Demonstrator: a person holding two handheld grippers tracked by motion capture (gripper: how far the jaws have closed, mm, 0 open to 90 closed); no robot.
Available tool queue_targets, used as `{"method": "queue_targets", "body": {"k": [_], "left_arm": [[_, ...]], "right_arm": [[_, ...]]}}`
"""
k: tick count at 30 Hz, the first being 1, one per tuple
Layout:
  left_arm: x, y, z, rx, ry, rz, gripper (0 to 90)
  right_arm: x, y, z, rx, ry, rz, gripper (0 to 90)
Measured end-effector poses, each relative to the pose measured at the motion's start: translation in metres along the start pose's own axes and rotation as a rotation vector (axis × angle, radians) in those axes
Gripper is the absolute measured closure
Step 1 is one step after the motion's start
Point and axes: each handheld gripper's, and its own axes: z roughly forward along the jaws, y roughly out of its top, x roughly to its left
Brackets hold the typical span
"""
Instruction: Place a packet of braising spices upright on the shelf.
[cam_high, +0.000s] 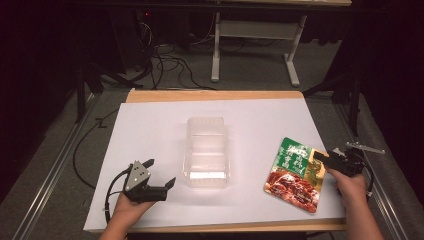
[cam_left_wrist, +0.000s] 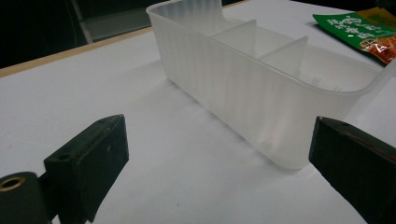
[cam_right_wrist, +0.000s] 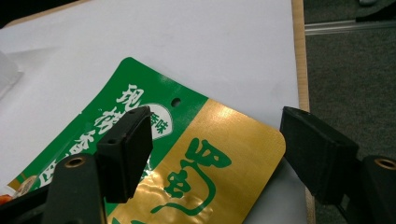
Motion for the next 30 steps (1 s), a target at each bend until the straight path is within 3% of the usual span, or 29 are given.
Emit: {"method": "queue_targets", "body": {"k": [9,13,24,30], "left_arm": [[0.000,0.000,0.001,0.004,-0.001,0.002,5.6],[0.000,0.000,0.000,0.004,-0.001,0.003,5.7],[-0.001,0.000,0.000,0.004,-0.003,0.005,5.8],[-0.001,0.000,0.001,0.004,-0.005,0.004,5.8]], "right_arm": [[0.008,-0.002,-0.005,-0.035,0.028,-0.057,30.3],[0.011,-0.002,-0.006,-0.046,0.060,-0.060,32.4],[0.012,-0.003,-0.002,-0.024,0.085,-0.039,33.2],[0.016,-0.004,0.000,0.005,0.090,-0.056,33.2]]}}
